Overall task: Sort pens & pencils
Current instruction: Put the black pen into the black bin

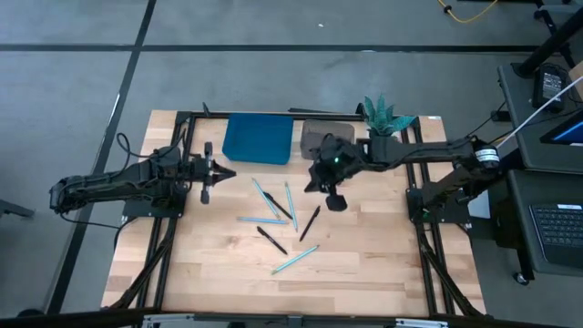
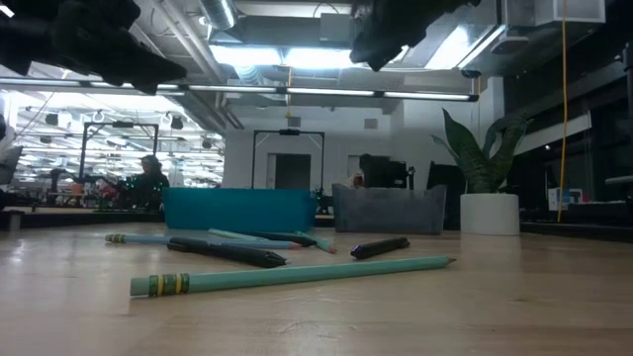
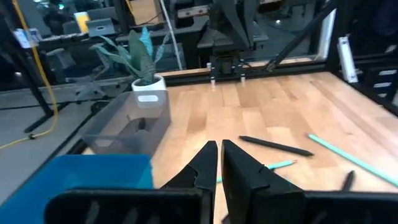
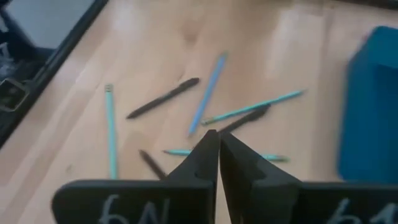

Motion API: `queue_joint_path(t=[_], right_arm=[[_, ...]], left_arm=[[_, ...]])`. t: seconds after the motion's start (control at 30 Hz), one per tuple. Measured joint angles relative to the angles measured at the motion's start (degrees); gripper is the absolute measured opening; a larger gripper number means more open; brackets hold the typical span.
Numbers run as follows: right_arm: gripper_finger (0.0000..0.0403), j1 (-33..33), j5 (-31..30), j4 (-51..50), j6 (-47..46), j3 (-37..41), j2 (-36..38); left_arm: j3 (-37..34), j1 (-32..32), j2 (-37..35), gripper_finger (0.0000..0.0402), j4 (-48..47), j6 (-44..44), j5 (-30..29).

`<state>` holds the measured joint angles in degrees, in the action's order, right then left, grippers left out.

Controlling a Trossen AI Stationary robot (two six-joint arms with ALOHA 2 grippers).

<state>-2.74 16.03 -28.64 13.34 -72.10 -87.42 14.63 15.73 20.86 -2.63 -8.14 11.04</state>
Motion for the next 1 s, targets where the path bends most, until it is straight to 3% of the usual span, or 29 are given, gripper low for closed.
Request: queue_joint_path(t=[0.37, 0.63, 0.73, 1.0], right_arm=[[0.0016, 5.3, -0.1, -2.2, 3.6, 0.0, -10.1], [0.0017, 5.6, -10.5, -3.0, 2.6, 0.0, -13.0], [0.0018, 5.9, -11.9, -3.0, 3.2, 0.0, -13.3], [0.0072, 6.1, -11.9, -3.5, 2.1, 0.0, -13.4]], left_arm=[[0.0, 0.0, 0.0, 0.0005, -1.2, 0.6, 0.7], [0.0, 0.0, 0.0, 0.0019, -2.2, 1.8, 0.7], [0.0, 0.0, 0.0, 0.0016, -2.4, 1.8, 0.7], [0.0, 0.0, 0.0, 0.0002, -2.6, 1.8, 0.6]])
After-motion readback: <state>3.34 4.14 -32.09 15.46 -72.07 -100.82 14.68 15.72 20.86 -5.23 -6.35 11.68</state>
